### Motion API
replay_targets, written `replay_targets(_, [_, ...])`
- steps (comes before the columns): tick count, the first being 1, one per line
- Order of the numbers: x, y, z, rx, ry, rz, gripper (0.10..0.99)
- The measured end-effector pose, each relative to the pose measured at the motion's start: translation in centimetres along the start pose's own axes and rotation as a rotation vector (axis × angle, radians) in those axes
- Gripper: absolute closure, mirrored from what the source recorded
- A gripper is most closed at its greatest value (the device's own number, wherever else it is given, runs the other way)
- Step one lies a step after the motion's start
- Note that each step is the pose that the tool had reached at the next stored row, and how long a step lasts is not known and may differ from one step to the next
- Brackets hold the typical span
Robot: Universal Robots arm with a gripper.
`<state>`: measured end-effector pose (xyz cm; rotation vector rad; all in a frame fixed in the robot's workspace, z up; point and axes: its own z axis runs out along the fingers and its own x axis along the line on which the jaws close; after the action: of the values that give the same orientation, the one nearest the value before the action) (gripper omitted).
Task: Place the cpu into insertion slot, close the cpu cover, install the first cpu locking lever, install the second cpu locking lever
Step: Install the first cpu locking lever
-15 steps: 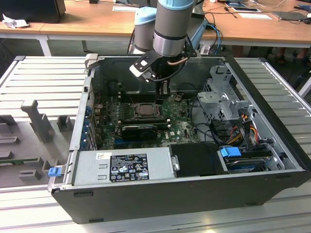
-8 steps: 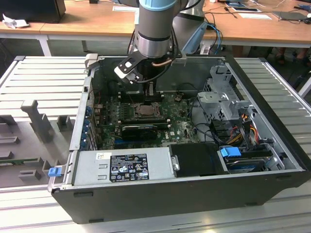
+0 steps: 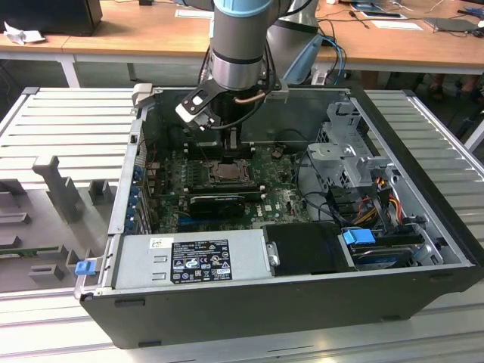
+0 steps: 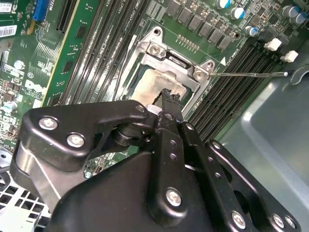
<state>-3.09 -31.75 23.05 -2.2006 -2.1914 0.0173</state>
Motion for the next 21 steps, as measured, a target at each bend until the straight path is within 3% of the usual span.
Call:
replay_targets(9, [0.03, -0.06, -1.73, 0.000, -0.0015, 0.000, 0.980])
replay_targets(19, [0.08, -0.16, -4.45, 0.000, -0.0031, 0.000, 0.980])
replay_targets(20, [0.08, -0.18, -4.70, -0.001, -0.0054, 0.000, 0.980])
replay_targets(21, [0.08, -0.20, -4.70, -0.007, -0.0053, -0.001, 0.980])
